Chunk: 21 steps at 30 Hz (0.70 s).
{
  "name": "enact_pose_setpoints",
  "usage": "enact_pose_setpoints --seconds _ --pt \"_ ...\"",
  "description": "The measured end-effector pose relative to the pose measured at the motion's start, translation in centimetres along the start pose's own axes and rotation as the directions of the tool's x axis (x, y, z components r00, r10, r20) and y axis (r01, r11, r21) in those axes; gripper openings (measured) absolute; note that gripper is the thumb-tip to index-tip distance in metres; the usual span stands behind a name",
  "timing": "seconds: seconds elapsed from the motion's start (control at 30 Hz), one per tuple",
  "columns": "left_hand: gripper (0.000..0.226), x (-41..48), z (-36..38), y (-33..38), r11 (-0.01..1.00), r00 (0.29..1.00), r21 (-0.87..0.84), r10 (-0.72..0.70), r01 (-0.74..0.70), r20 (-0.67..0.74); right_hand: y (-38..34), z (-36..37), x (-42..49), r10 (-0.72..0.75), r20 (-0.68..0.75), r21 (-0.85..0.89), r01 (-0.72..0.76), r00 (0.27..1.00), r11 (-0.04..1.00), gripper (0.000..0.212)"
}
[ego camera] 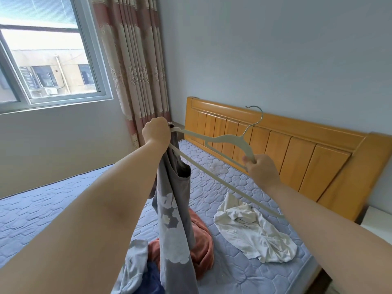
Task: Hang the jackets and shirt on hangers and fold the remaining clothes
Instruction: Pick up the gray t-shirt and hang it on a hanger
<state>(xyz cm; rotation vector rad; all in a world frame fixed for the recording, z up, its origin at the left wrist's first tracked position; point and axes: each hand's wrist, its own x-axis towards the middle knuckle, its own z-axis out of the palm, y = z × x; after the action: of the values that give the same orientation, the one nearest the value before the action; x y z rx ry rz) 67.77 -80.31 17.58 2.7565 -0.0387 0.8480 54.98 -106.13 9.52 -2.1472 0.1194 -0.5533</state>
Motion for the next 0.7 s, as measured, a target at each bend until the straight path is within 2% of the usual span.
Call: enact_pose_setpoints --seconds 0.2,0.3,0.43,0.53,0.7 --pt "0.026 1.4 -0.3 -1.5 0.987 0.999 0.155 -0.025 0.032 -0.046 -0.4 -0.2 -0.1 -0.012 0.059 -0.011 0.012 0.998 1.0 0.05" --pt "0.025 1.3 -0.2 -0.8 0.969 0.998 0.238 0.049 -0.057 0.039 -0.7 -0.3 -0.6 -0.02 0.065 -0.035 0.022 0.998 0.999 0.05" --pt "0.035 0.8 -0.1 0.6 0.929 0.976 0.314 0.151 -0.196 0.159 1.0 -1.4 -1.2 0.012 0.02 -0.096 -0.01 1.0 0.995 0.048" --pt "0.029 -0.3 0.3 2.9 0.952 0.969 0.232 0.157 -0.201 0.193 1.9 -1.4 -1.3 0.064 0.014 -0.074 -0.063 0.998 0.995 0.048" --pt "0.023 -2.0 1.5 6.0 0.984 0.98 0.099 0.135 -0.15 0.148 1.3 0.3 -1.9 0.13 -0.055 -0.106 -0.135 0.99 0.985 0.047"
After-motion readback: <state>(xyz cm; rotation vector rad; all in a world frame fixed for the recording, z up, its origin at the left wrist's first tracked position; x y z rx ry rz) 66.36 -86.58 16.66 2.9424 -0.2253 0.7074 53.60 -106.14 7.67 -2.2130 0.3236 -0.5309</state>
